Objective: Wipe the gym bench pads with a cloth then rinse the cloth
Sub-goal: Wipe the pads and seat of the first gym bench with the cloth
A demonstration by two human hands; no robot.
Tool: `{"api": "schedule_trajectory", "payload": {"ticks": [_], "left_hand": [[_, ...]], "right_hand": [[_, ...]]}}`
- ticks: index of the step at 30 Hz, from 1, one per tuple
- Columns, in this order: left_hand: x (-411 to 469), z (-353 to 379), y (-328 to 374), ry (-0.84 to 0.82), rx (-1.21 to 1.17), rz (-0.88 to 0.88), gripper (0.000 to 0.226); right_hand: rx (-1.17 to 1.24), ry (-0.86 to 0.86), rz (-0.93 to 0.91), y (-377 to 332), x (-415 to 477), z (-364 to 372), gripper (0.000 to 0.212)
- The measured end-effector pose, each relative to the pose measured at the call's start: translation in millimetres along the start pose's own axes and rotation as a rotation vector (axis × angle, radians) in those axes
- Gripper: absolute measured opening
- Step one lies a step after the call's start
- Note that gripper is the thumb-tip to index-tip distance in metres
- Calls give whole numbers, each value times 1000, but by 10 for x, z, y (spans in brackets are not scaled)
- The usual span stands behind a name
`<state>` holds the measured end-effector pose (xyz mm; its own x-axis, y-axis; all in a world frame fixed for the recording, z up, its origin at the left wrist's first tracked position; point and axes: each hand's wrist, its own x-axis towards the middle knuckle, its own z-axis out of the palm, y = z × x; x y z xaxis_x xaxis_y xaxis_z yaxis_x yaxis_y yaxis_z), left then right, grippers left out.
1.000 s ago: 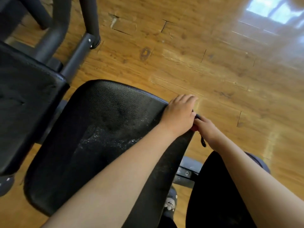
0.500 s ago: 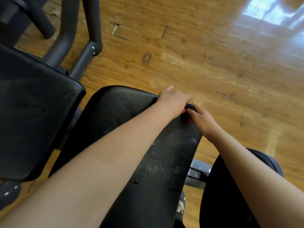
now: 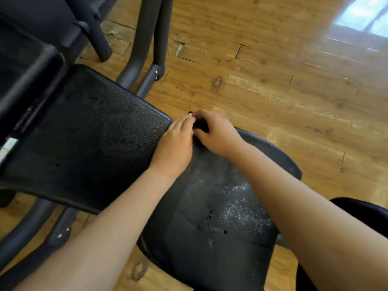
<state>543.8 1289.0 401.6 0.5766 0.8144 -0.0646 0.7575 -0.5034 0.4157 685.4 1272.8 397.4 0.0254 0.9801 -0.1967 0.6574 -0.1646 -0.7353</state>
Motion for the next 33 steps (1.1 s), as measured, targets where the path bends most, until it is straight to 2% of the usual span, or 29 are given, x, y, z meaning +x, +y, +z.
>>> {"api": "schedule_trajectory", "payload": {"ticks": [3,7,11,17,24,27,33], "left_hand": [[-153,222,-23,86,-24,-32,48],[-146,276,-69,96,-79,35,51],[-148,273,-54,90,-87,40,58],[-96,317,-22,53,81,10,55],[-71,340,-14,21,145,-33,56],[-76,344,-8,26,152,-53,57],[-76,355,-5,81,218,-20,60]], "right_hand": [[-11,15,-65,3,-3,48,39],[6,113,-133,203,-129,61,49],[17,283,-8,336,-453,166,66],[62,450,120,219,-668,510,67],[72,450,148,97,-397,497,47],[130,506,114,131,-471,555,49],[-7,492,30,300,-848,821,56]]}}
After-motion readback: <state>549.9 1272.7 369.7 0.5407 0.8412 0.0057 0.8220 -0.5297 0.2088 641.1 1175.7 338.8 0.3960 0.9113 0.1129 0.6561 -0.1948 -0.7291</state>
